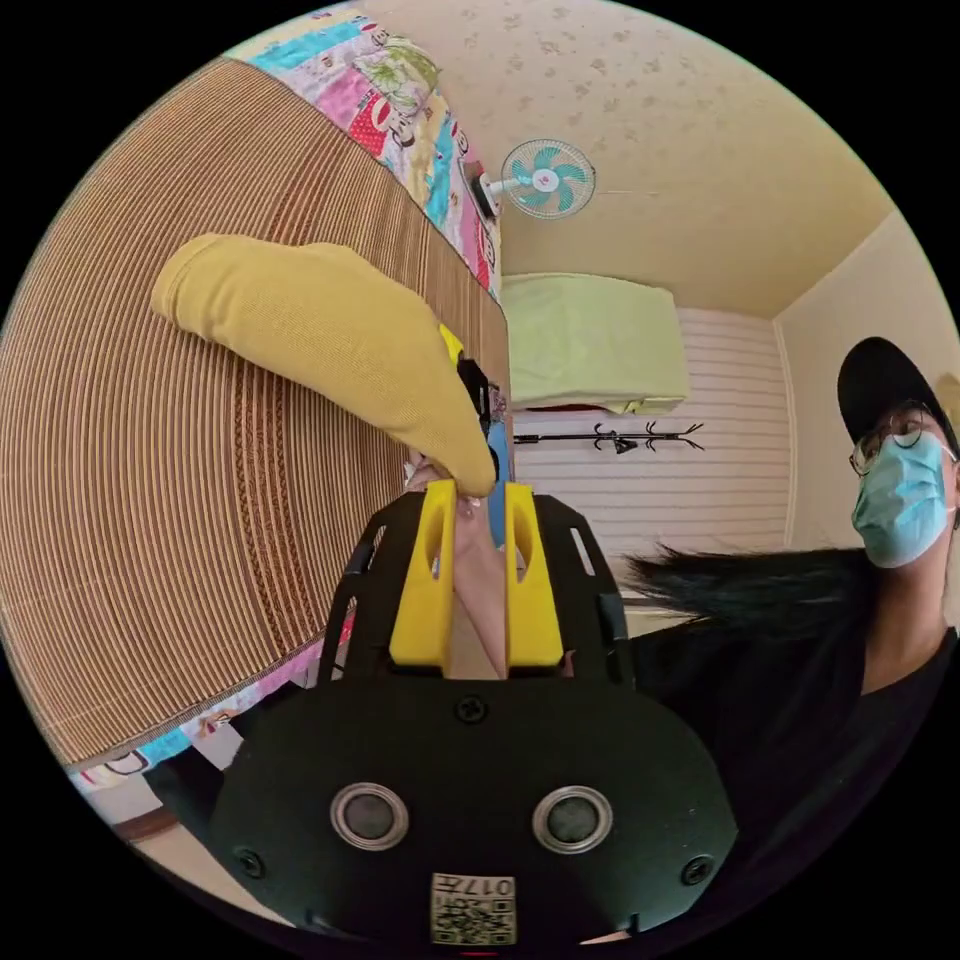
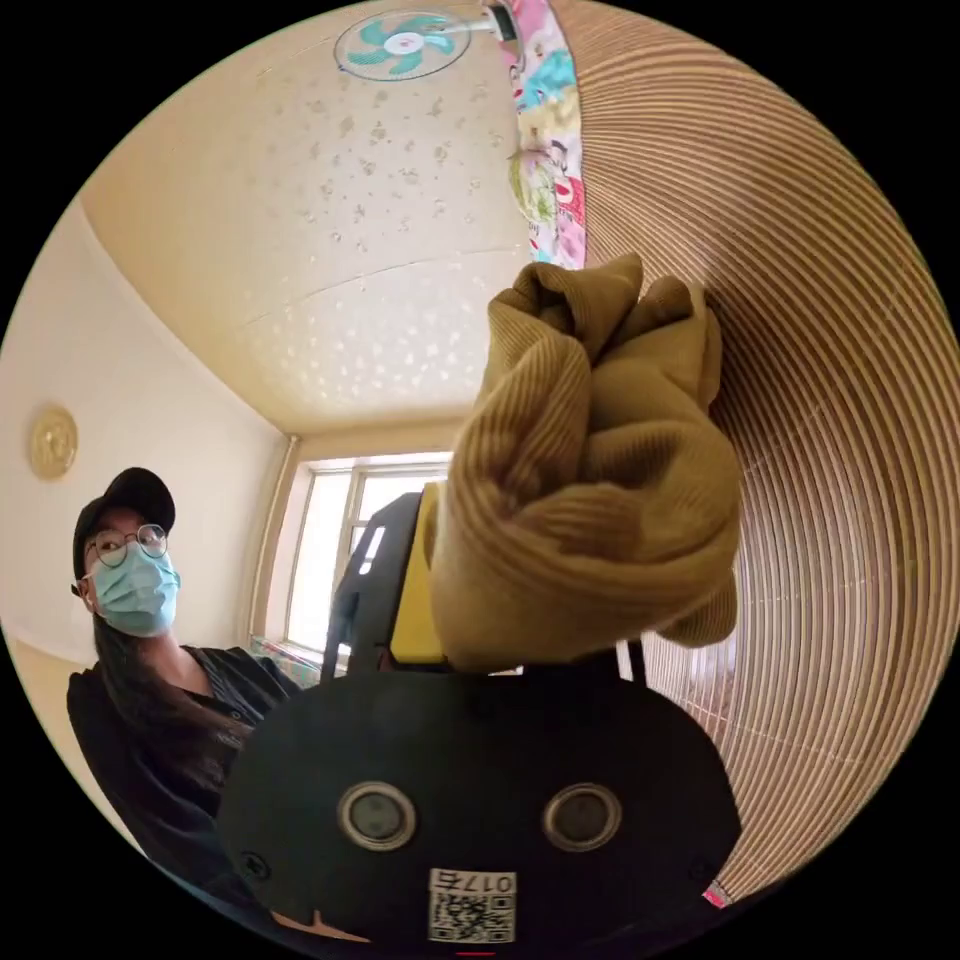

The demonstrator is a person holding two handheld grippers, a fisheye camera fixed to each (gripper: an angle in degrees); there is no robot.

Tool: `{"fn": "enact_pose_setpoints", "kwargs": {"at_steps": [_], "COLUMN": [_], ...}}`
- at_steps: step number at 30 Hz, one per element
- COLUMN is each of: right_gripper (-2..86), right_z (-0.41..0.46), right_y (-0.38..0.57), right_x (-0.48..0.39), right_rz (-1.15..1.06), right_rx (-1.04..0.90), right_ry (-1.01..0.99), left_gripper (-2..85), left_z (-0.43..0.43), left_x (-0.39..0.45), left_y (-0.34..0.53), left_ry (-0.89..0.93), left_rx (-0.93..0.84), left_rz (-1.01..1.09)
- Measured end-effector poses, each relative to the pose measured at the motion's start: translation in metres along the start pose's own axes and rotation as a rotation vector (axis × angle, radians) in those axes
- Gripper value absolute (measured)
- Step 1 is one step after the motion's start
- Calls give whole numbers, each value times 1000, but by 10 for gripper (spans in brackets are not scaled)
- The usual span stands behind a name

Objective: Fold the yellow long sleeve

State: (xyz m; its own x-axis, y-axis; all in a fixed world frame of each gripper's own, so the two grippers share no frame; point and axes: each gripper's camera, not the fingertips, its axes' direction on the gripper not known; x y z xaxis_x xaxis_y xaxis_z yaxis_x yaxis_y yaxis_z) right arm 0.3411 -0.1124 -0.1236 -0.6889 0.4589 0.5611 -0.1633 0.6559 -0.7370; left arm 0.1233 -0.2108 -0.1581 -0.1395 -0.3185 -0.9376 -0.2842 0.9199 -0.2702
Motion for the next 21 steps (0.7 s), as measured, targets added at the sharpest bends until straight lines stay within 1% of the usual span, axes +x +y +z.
{"fn": "enact_pose_setpoints", "kwargs": {"at_steps": [2, 3, 5, 6, 8, 9, 10, 11, 12, 13, 14, 16, 17, 18, 20, 21], "right_gripper": [86, 85, 81, 81, 77, 76, 75, 71, 69, 62, 52, 32, 21, 18, 10, 9], "right_z": [-24, -33, -77, -90, -145, -160, -193, -225, -240, -267, -280, -265, -240, -224, -146, -125], "right_y": [-2, -2, 4, 5, 16, 19, 26, 38, 46, 68, 92, 119, 130, 135, 144, 145], "right_x": [-51, -64, -105, -112, -128, -128, -124, -114, -109, -105, -112, -134, -146, -151, -156, -156], "right_rz": [-132, -158, -230, -240, -234, -223, -145, -4, 86, 305, 465, 532, 495, 466, 348, 327], "right_rx": [-35, -40, -21, -8, 50, 53, 72, 118, 154, 265, 356, 421, 434, 430, 346, 319], "right_ry": [31, 45, 128, 153, 279, 320, 426, 575, 669, 878, 1066, 1241, 1293, 1308, 1336, 1336], "left_gripper": [103, 104, 103, 101, 101, 101, 101, 101, 101, 101, 101, 101, 101, 101, 101, 101], "left_z": [-6, -11, -19, -24, -33, -41, -51, -56, -68, -81, -88, -120, -129, -148, -181, -207], "left_x": [28, 41, 50, 50, 46, 42, 38, 37, 35, 32, 31, 30, 30, 29, 27, 25], "left_y": [11, 20, 35, 44, 57, 66, 75, 79, 87, 94, 97, 108, 110, 113, 117, 118], "left_ry": [-33, -67, -119, -151, -182, -194, -211, -223, -259, -301, -321, -392, -412, -463, -544, -588], "left_rx": [-14, -15, -9, -7, -1, 10, 29, 40, 59, 82, 94, 151, 164, 191, 246, 294], "left_rz": [42, 44, 19, -14, -68, -104, -132, -143, -171, -205, -221, -256, -259, -266, -291, -300]}}
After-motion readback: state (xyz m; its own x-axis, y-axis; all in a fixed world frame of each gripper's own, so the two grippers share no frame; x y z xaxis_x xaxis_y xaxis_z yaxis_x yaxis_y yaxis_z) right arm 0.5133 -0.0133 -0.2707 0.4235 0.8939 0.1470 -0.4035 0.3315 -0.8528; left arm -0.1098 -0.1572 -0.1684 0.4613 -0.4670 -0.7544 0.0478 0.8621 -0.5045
